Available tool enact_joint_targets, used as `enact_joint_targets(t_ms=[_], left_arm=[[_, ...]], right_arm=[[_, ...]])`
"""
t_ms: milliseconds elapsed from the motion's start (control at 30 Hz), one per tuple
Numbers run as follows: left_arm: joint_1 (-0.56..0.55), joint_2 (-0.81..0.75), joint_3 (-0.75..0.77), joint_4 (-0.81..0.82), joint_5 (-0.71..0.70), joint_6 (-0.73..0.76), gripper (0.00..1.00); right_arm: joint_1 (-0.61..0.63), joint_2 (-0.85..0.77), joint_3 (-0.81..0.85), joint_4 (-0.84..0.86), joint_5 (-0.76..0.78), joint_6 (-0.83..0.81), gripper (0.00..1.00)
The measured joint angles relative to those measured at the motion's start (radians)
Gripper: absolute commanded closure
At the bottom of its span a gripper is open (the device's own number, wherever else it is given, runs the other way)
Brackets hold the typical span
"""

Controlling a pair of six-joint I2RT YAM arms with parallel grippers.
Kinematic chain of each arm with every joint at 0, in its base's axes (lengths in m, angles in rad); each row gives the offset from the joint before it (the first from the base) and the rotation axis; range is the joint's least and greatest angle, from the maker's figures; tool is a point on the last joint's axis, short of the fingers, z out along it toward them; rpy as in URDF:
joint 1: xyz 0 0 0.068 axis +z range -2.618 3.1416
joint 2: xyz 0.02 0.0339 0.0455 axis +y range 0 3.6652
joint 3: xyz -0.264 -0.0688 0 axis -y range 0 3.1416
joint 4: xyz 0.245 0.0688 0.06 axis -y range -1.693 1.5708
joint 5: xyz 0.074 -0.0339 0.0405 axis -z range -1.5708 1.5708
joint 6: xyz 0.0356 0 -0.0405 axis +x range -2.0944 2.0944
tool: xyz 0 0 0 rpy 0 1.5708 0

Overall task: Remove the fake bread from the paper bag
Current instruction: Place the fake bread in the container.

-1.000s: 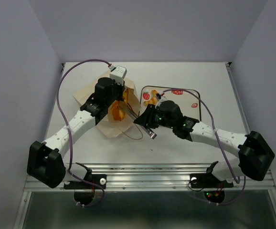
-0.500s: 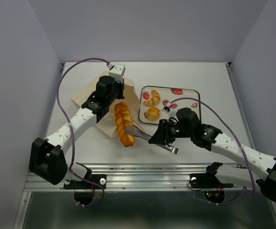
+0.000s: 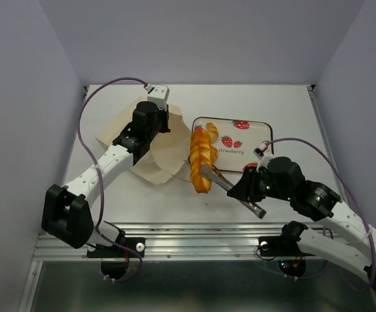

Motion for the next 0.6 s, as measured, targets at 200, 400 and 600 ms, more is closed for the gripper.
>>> enact_joint_targets(t_ms=[200,400,600], left_arm=[[0.000,0.008,0.012,0.002,-0.002,-0.020,1.00],[0.000,0.019,0.018,0.007,0.002,-0.032,1.00],[0.000,0.041,0.040,0.008,0.008,-0.034,1.00]], right_arm=[[0.001,-0.064,0.030,-0.103,0.249,0.032,0.85],[-0.002,-0.058,0.071,-0.106,0.521,0.045,0.84],[-0.003,0.060,0.102,-0.047,0.657,0.024,0.84]])
